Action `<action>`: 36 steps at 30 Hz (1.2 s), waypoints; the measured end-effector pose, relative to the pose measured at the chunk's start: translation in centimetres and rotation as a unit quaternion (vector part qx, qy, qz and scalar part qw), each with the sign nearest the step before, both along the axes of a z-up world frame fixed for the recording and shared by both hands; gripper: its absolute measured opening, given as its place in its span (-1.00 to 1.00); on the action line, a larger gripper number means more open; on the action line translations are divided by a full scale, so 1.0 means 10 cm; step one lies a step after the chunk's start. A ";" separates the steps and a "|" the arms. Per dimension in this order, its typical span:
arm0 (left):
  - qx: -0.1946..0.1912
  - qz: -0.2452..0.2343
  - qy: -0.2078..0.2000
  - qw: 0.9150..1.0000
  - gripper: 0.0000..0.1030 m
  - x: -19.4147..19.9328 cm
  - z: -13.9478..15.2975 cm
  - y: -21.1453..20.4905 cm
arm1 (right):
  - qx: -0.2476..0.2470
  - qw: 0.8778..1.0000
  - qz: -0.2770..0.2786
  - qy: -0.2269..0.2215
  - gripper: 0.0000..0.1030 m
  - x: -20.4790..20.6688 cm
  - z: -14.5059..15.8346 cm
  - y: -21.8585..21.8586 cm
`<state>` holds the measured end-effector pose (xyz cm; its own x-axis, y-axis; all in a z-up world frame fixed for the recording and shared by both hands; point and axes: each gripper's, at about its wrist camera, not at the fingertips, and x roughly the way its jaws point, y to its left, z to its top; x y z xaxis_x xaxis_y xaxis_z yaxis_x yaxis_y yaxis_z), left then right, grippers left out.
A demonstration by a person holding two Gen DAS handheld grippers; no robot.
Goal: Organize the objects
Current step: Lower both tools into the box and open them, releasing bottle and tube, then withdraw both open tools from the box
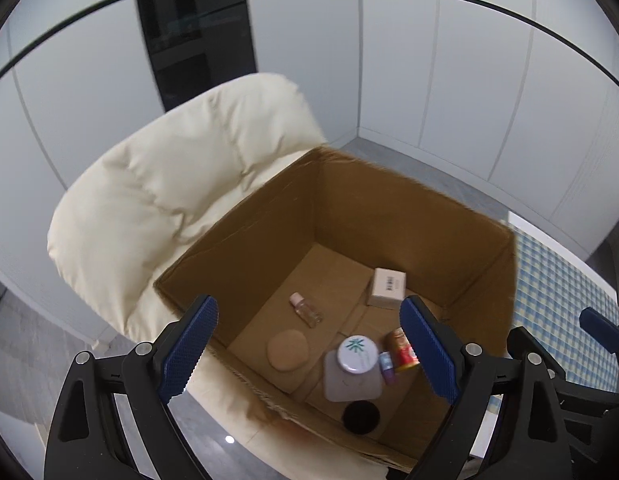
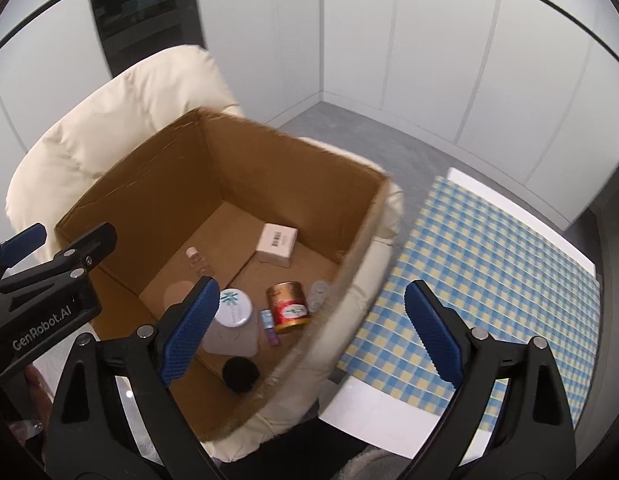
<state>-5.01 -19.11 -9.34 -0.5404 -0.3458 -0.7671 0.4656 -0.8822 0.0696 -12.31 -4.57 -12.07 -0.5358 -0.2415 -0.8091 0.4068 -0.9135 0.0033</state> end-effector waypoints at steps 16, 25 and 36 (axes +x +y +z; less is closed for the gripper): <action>0.082 -0.187 -0.020 0.979 0.99 -0.29 1.16 0.91 | -0.042 0.983 -0.176 -0.045 0.88 0.05 0.90 1.25; 0.012 -0.195 -0.102 0.975 0.99 0.38 1.29 1.12 | -0.074 0.966 -0.246 -0.035 0.89 0.83 1.39 1.68; -0.026 -0.193 -0.159 0.968 0.99 1.13 1.47 1.09 | -0.046 0.966 -0.244 -0.079 0.88 1.69 1.48 1.48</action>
<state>6.30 -8.24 5.33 -0.3770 -0.2073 -0.9027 0.0508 -0.9778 0.2033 4.55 10.26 2.75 -0.4751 -0.0660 -0.8774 -0.0835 -0.9893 0.1196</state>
